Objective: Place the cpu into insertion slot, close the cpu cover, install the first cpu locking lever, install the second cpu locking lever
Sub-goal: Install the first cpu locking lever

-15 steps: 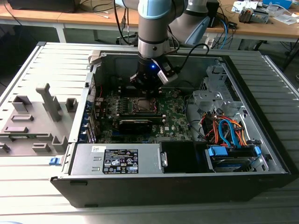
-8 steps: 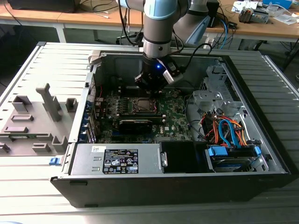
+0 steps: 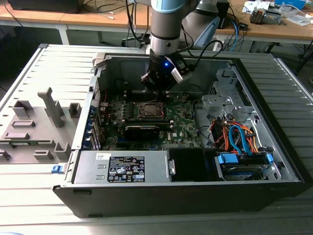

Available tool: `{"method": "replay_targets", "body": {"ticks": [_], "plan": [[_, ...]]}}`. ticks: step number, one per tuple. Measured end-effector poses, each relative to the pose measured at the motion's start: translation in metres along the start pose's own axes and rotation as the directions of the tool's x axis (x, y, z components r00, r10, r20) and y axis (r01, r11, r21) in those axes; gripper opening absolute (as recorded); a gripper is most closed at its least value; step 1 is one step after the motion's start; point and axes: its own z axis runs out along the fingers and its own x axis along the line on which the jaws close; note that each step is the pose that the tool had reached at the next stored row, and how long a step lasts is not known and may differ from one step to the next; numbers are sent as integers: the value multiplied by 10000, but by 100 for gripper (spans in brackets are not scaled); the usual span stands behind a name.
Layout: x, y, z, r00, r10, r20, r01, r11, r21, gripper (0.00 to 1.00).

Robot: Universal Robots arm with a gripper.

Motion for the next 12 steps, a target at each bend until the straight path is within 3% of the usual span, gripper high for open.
{"method": "replay_targets", "body": {"ticks": [4,9,10,12], "plan": [[45,8,-4,10000,-2,0,2,10000,-1,11],[299,57,-4,10000,-2,38,2,10000,-12,11],[360,69,-4,10000,-1,54,1,10000,-37,11],[454,86,-4,9999,3,102,0,9997,-254,11]]}}
